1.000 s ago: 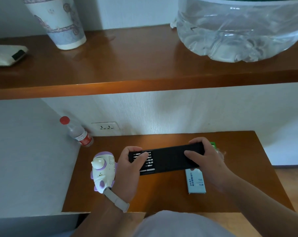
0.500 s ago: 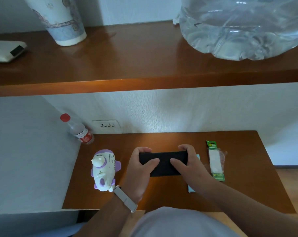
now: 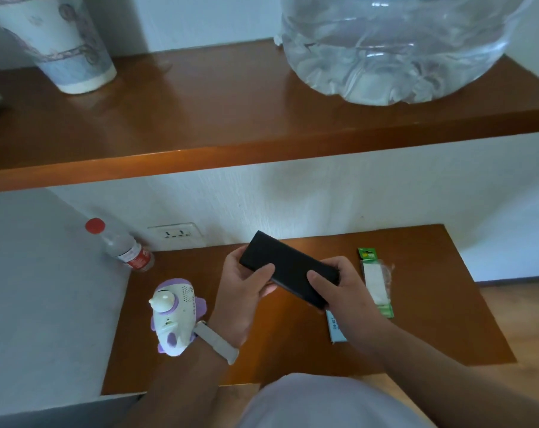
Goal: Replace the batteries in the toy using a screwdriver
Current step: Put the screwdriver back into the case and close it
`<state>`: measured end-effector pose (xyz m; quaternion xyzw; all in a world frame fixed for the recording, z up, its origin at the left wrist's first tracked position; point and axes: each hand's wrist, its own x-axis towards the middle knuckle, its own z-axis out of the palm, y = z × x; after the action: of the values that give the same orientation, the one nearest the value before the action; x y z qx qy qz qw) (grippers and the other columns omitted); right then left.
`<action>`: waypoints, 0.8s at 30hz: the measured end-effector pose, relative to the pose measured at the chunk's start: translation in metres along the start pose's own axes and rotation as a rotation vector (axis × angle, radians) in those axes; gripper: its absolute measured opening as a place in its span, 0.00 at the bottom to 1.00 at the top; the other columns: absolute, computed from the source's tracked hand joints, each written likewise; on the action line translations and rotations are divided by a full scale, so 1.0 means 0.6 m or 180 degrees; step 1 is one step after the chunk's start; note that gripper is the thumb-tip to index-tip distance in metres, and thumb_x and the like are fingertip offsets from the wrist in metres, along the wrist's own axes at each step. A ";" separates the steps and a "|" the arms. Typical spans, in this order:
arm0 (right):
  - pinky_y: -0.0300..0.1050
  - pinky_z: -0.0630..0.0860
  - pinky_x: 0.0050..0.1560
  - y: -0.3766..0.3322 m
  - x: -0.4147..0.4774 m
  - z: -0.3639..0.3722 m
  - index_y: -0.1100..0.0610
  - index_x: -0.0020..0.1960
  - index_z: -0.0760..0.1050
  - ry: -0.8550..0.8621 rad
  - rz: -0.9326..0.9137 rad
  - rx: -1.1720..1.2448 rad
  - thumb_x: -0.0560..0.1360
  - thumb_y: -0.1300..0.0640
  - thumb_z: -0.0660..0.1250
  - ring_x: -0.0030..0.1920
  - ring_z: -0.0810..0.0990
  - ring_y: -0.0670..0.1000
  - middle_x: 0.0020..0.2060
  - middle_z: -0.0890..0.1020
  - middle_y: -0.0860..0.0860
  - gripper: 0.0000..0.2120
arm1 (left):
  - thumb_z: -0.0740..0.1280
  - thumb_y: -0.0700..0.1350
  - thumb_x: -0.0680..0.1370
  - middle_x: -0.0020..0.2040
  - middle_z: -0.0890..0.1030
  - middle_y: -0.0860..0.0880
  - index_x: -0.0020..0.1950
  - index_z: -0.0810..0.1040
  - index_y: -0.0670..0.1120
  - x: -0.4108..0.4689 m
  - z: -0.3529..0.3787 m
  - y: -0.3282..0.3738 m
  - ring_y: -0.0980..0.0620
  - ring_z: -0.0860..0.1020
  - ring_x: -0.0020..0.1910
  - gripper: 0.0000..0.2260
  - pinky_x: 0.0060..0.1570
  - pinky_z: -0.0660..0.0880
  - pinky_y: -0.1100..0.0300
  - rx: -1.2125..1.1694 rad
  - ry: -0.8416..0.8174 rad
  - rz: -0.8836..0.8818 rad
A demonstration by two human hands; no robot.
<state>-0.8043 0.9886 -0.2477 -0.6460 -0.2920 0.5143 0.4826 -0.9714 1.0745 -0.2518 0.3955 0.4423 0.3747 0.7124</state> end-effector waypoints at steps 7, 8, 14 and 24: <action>0.48 0.84 0.42 0.035 -0.007 -0.017 0.51 0.55 0.71 0.0286 0.0230 0.0147 0.76 0.50 0.71 0.44 0.85 0.49 0.49 0.81 0.55 0.12 | 0.71 0.39 0.78 0.58 0.83 0.43 0.66 0.73 0.46 -0.009 0.068 -0.058 0.46 0.83 0.58 0.18 0.54 0.82 0.49 0.0372 -0.0248 -0.0184; 0.47 0.84 0.42 0.039 -0.007 -0.023 0.52 0.54 0.71 0.0307 0.0268 0.0128 0.76 0.50 0.71 0.44 0.85 0.49 0.49 0.81 0.55 0.12 | 0.71 0.40 0.78 0.58 0.83 0.44 0.66 0.73 0.46 -0.007 0.073 -0.064 0.46 0.83 0.58 0.17 0.55 0.82 0.48 0.0430 -0.0260 -0.0190; 0.40 0.81 0.36 0.065 -0.015 -0.051 0.54 0.51 0.72 0.0348 0.0355 -0.0453 0.77 0.50 0.69 0.39 0.83 0.50 0.45 0.82 0.56 0.10 | 0.70 0.45 0.80 0.54 0.85 0.50 0.65 0.76 0.52 0.011 0.104 -0.100 0.49 0.85 0.53 0.14 0.47 0.84 0.52 0.0689 -0.0255 -0.0250; 0.40 0.79 0.34 0.167 0.013 -0.132 0.51 0.44 0.77 0.0817 0.0646 -0.0890 0.78 0.51 0.68 0.35 0.82 0.47 0.36 0.83 0.49 0.05 | 0.71 0.46 0.79 0.50 0.86 0.53 0.61 0.77 0.51 0.037 0.078 -0.143 0.53 0.85 0.50 0.12 0.42 0.83 0.54 0.0942 -0.0216 -0.0837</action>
<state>-0.7390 0.9333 -0.3430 -0.7929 -0.2302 0.4283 0.3673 -0.9052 1.0486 -0.3220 0.4471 0.5161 0.1958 0.7039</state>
